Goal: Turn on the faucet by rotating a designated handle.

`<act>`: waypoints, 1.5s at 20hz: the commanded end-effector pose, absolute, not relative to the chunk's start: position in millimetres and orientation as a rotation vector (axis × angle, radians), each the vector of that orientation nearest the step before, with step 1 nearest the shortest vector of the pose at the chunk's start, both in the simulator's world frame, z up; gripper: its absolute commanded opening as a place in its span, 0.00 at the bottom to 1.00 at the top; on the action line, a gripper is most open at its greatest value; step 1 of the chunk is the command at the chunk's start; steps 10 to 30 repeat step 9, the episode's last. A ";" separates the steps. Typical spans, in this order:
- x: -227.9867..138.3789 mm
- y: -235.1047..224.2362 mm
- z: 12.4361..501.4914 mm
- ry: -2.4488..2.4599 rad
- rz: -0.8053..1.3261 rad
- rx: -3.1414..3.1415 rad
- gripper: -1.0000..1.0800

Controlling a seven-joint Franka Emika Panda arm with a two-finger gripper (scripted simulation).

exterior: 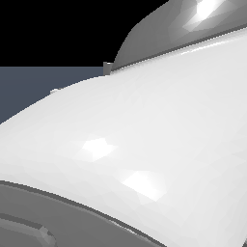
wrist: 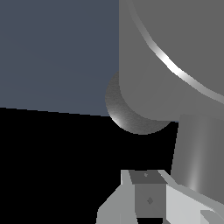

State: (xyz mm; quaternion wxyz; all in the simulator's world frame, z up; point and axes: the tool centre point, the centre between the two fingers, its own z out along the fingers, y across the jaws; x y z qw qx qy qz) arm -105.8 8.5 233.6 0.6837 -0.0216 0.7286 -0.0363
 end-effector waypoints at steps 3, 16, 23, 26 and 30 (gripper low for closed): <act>-98.9 56.4 277.1 1.585 0.013 -0.043 0.00; -98.5 72.8 286.0 1.571 0.023 -0.044 0.00; -98.5 72.8 286.0 1.571 0.023 -0.044 0.00; -98.5 72.8 286.0 1.571 0.023 -0.044 0.00; -98.5 72.8 286.0 1.571 0.023 -0.044 0.00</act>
